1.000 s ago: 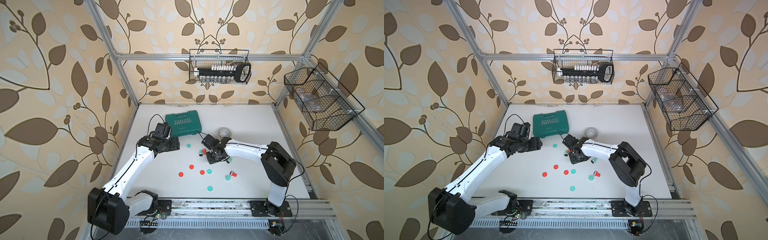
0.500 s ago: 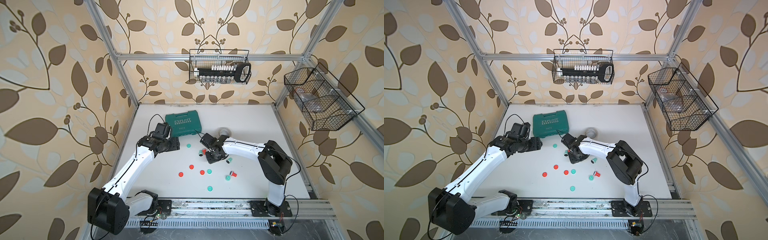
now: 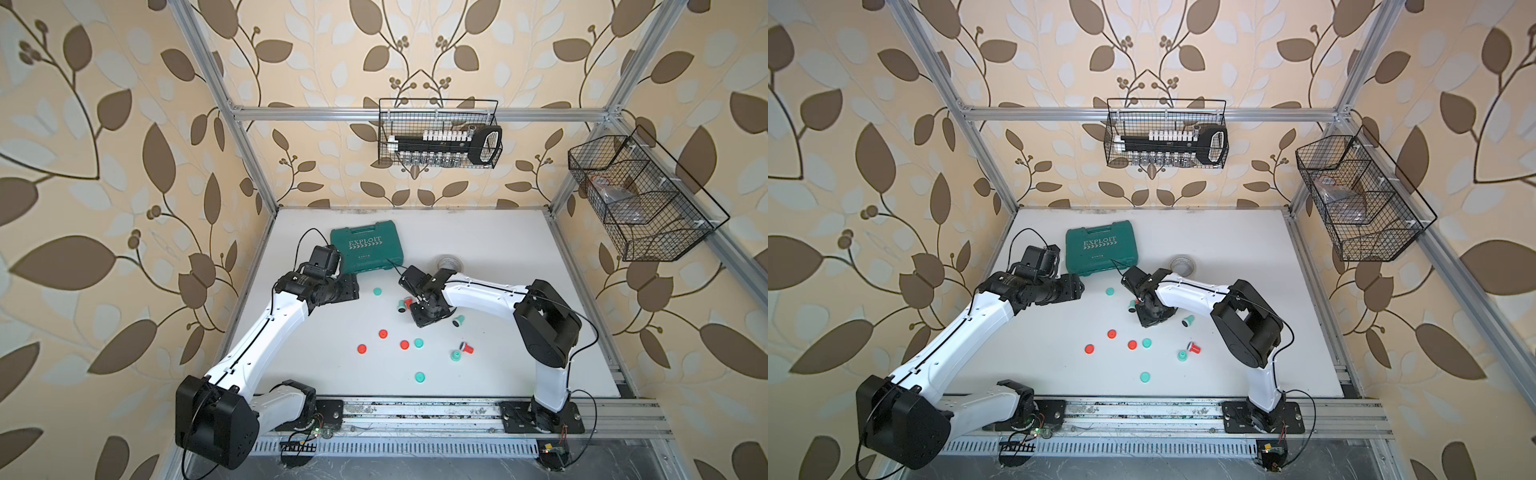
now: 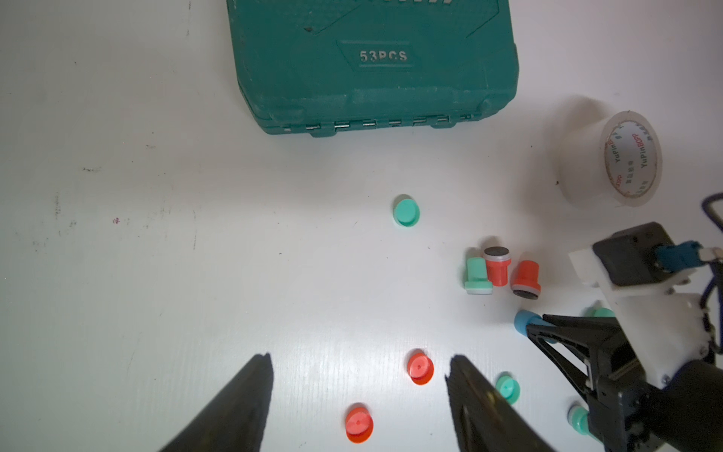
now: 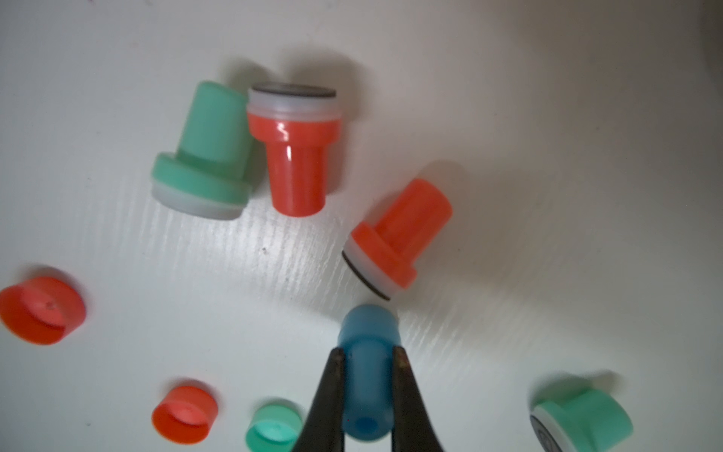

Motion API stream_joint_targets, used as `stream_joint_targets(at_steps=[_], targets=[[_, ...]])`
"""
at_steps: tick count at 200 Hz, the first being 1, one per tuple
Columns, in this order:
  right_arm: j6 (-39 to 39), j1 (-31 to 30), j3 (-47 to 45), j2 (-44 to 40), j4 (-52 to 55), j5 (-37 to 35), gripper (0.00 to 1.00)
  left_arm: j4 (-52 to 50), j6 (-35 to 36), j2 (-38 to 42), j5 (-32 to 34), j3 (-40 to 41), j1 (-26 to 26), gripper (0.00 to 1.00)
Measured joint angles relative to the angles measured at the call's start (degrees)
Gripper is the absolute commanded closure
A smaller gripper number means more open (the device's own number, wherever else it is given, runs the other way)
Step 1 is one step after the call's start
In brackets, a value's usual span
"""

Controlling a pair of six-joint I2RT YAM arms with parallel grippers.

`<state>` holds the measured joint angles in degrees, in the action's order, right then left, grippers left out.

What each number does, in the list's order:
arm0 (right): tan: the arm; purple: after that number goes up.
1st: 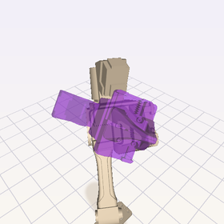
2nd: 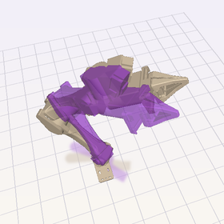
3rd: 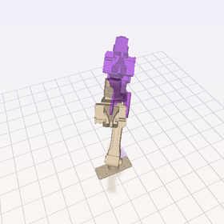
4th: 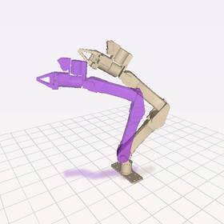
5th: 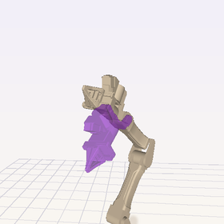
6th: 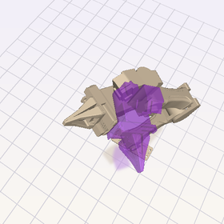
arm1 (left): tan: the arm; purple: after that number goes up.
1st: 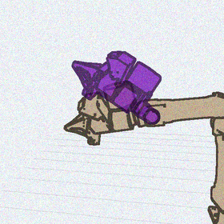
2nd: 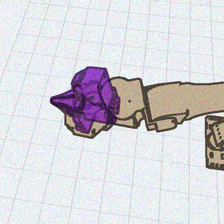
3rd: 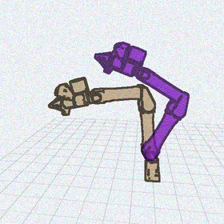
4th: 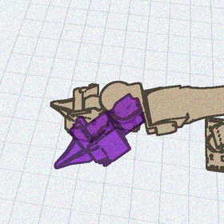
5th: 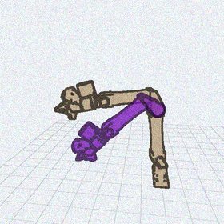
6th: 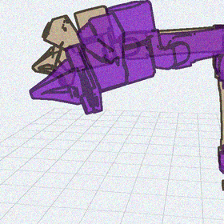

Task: Close the stamp cap
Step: Close the cover of the stamp.

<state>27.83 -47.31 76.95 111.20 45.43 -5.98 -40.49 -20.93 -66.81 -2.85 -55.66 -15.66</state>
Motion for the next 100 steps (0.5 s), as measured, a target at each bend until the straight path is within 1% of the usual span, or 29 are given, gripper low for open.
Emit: stream_joint_targets(at_steps=[16,34,60,83,100], targets=[[-0.57,0.37,0.42,-0.28,2.19,0.46,1.00,0.00,0.00,0.00,0.00,0.00,0.00,0.27],[-1.57,0.85,1.55,-0.33,7.10,0.42,1.00,0.00,0.00,0.00,0.00,0.00,0.00,0.27],[-3.32,2.73,5.31,-1.36,12.61,0.00,1.00,0.00,0.00,0.00,0.00,0.00,0.00,0.27],[-5.09,6.12,7.43,-4.92,14.43,-0.28,1.00,0.00,0.00,0.00,0.00,0.00,0.00,0.27],[-6.64,10.12,7.54,-7.67,14.82,-0.24,1.00,0.00,0.00,0.00,0.02,0.00,0.00,0.27]])
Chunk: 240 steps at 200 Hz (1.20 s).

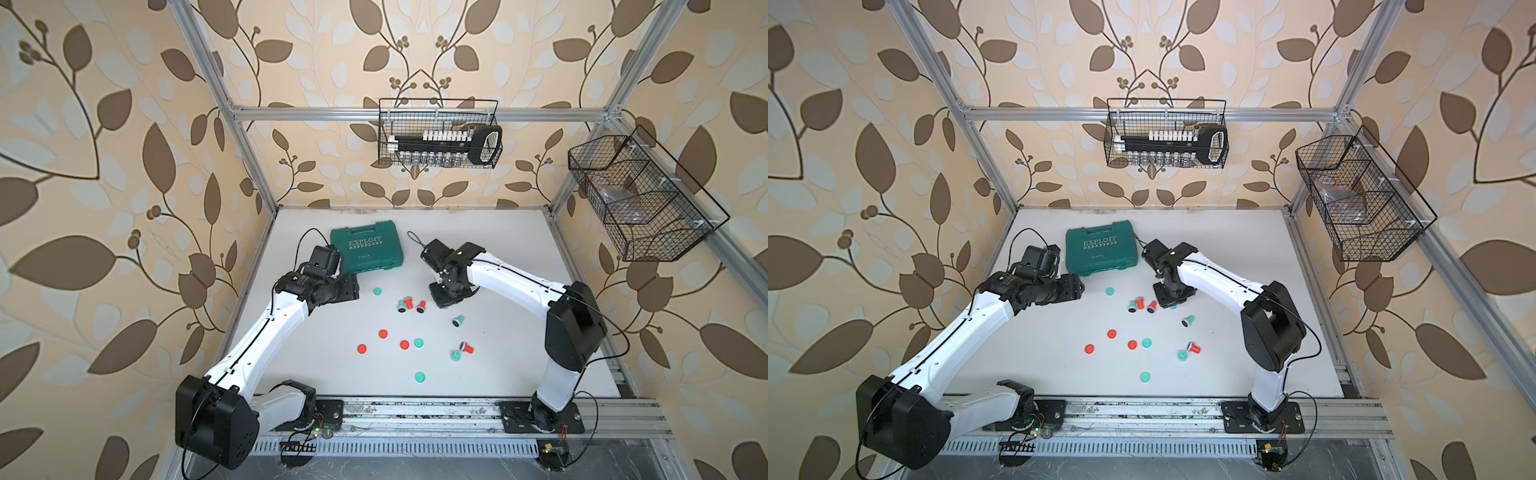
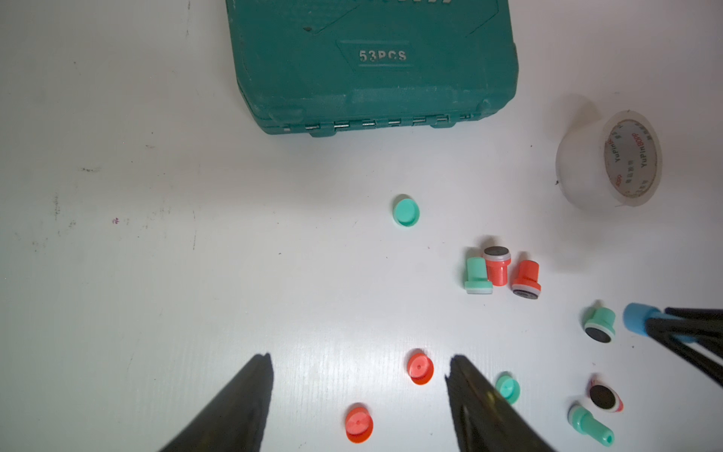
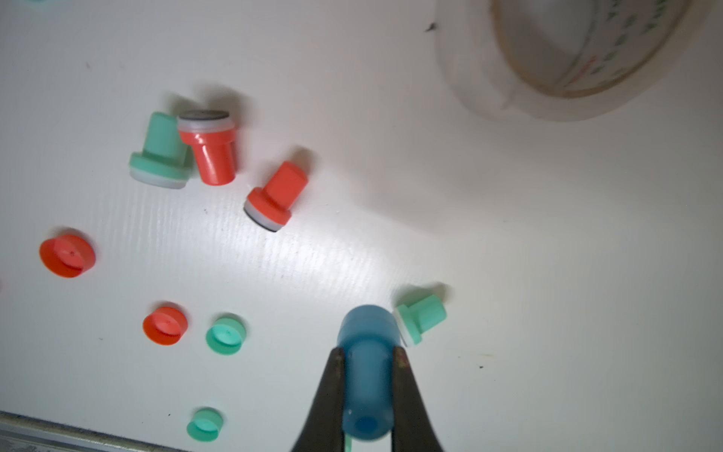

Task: Close the stamp cap
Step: Close the cover of the stamp, then place the stamp at the center of the board.

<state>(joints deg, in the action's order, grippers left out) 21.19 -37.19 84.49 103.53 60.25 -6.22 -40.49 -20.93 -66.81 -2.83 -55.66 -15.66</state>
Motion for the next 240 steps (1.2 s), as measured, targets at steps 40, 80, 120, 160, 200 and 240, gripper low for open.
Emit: stream_joint_targets(at_steps=[40,80,120,160,200,240], targets=[[-3.23,11.85,-2.97,-2.25,-2.86,0.46,1.00,0.00,0.00,-0.09,0.00,0.00,0.00,0.27],[-5.44,16.31,-5.81,-1.27,-7.08,0.52,1.00,0.00,0.02,-0.11,0.04,0.00,0.00,0.27],[-7.56,14.93,-5.81,3.10,-11.67,0.87,1.00,0.00,0.02,-0.11,0.13,0.00,0.00,0.27],[-8.85,13.42,-5.81,7.15,-13.92,0.83,0.95,-0.02,0.02,-0.11,0.31,0.00,0.00,0.26],[-9.25,13.31,-5.81,7.17,-14.82,0.79,0.76,-0.11,0.02,-0.11,0.35,0.00,0.00,0.26],[-9.38,13.31,-5.79,6.67,-14.19,0.66,0.70,-0.22,0.02,-0.11,0.37,0.00,0.00,0.26]])
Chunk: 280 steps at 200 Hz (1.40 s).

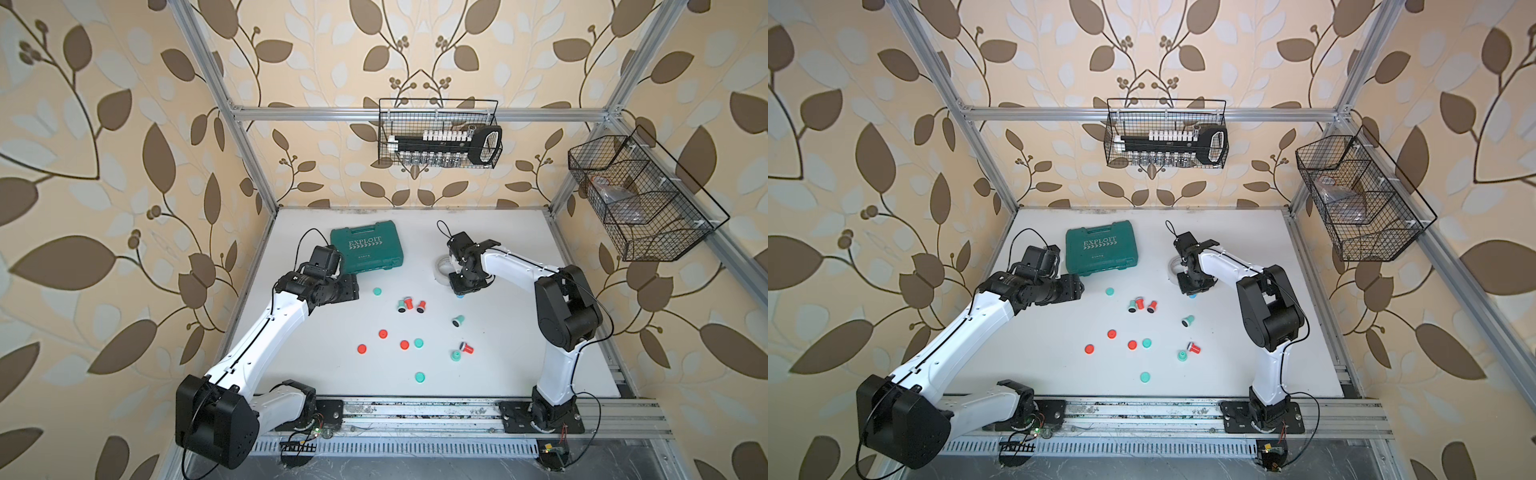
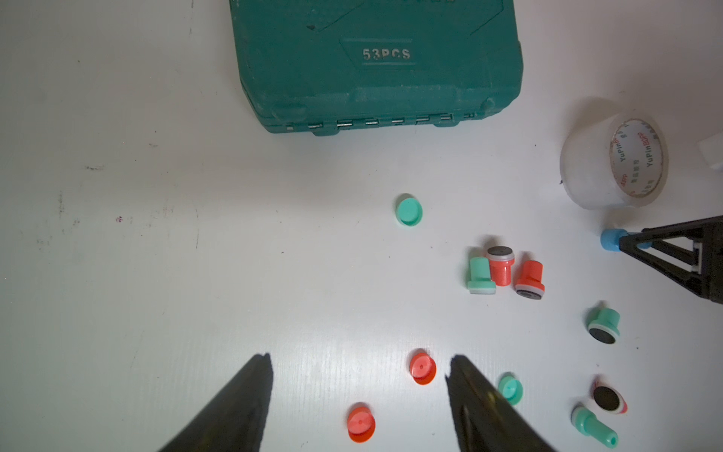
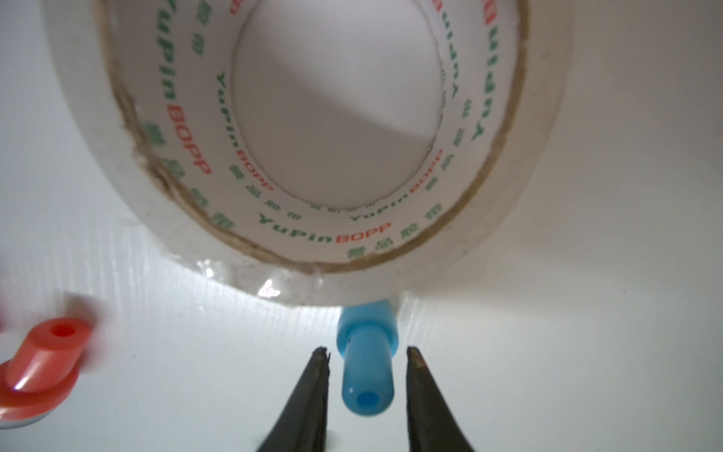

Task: Close the stamp cap
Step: Place the stamp at the center of the board, then pick up the stamp from the center of the board.

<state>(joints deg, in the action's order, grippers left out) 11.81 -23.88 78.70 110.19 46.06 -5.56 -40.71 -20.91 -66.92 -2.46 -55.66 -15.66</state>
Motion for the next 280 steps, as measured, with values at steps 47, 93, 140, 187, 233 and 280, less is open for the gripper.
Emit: stream_joint_targets(at_steps=[47,93,140,187,233,280], targets=[[0.15,-0.37,0.13,-6.69,3.23,-0.46,0.68,-0.04,0.00,0.00,0.02,0.00,0.00,0.26],[2.03,-3.85,-1.77,-14.27,6.73,-0.52,0.67,-0.11,0.00,0.00,0.11,0.00,0.00,0.26],[8.85,-14.14,-10.93,-22.23,10.78,-2.14,0.68,-0.15,0.00,0.00,0.11,0.00,0.00,0.26],[18.03,-24.15,-16.15,-26.36,11.89,-3.48,0.68,-0.15,0.00,0.00,0.09,0.00,0.00,0.26],[23.85,-27.69,-18.47,-24.74,11.50,-3.58,0.68,-0.15,0.00,0.00,0.07,0.00,0.00,0.26],[26.80,-29.79,-21.00,-22.27,9.27,-3.48,0.71,-0.15,0.00,0.00,0.04,0.00,0.00,0.26]])
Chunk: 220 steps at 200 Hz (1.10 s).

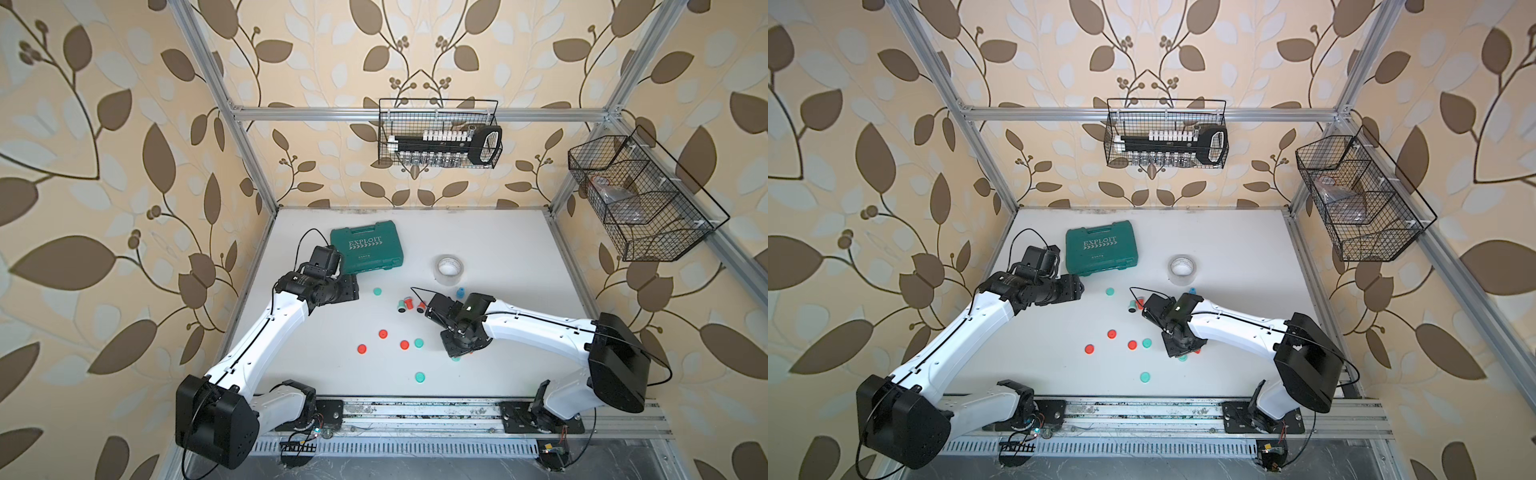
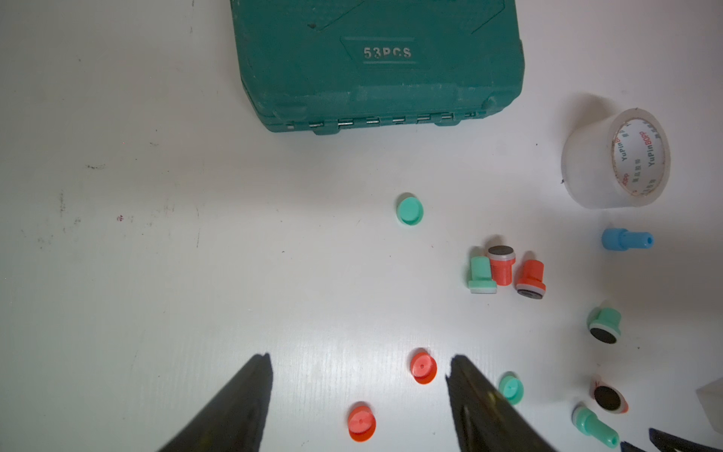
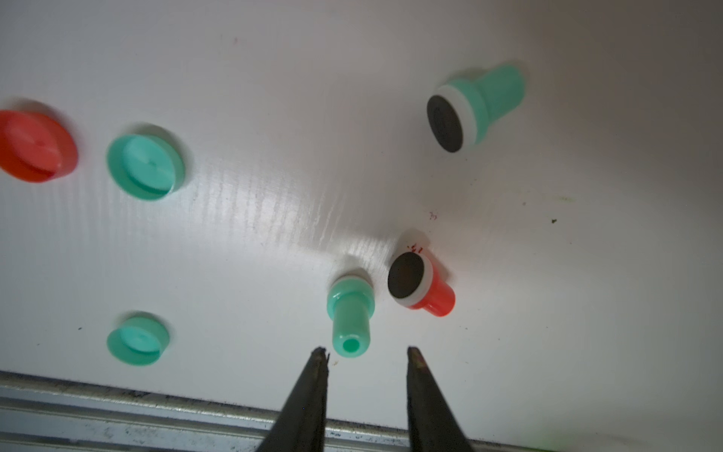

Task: Close the stamp cap
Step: Pick up the stamp from the center of the board.

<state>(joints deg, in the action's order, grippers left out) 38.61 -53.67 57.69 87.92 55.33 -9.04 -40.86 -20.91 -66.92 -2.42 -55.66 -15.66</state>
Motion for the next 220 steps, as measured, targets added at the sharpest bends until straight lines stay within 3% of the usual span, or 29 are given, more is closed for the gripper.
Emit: stream_joint_targets(at_steps=[82,220], targets=[[1.07,-0.70,-4.02,2.62,-5.99,2.01,0.77,0.00,0.00,-0.02,-0.11,0.00,0.00,0.26],[2.10,-1.99,-4.31,3.98,-5.62,1.95,0.77,0.00,0.00,-0.28,-0.11,0.00,0.00,0.26]])
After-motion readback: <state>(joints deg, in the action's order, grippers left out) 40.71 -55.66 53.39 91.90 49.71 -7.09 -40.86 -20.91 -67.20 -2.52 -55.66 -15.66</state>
